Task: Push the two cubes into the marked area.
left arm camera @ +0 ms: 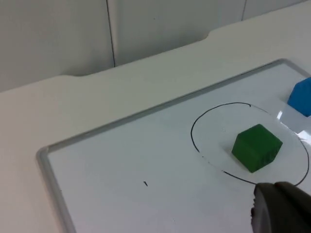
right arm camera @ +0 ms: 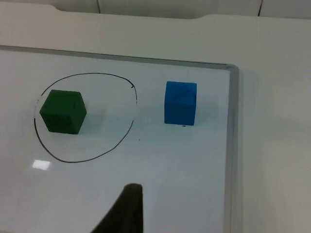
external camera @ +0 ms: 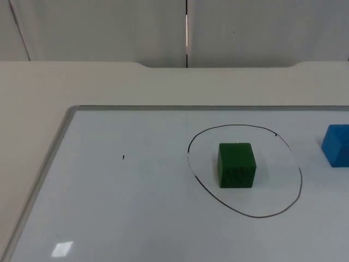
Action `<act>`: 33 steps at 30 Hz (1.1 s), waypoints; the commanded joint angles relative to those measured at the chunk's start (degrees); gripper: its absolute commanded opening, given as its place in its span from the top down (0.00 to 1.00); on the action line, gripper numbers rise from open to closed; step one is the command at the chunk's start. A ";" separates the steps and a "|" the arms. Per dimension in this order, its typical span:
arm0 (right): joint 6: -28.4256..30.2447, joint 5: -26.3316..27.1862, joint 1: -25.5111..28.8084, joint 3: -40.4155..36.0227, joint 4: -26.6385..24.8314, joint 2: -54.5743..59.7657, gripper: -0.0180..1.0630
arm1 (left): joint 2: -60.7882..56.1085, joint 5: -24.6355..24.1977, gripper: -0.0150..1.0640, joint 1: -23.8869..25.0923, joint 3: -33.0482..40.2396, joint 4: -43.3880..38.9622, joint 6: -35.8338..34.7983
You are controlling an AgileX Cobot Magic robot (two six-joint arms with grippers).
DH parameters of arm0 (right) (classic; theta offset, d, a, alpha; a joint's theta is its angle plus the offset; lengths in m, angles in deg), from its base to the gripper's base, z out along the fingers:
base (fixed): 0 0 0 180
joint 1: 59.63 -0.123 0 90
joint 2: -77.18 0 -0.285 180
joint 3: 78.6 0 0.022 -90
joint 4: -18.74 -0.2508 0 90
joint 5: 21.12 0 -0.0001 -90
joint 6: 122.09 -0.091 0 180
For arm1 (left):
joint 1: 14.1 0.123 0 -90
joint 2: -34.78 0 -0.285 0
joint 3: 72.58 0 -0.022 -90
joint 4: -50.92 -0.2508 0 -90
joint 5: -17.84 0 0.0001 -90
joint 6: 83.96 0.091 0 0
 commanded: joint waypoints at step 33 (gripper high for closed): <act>0.26 0.41 0.39 0.00 0.34 -0.20 0.01 | -27.05 -27.29 0.99 0.08 -0.44 -13.89 -15.56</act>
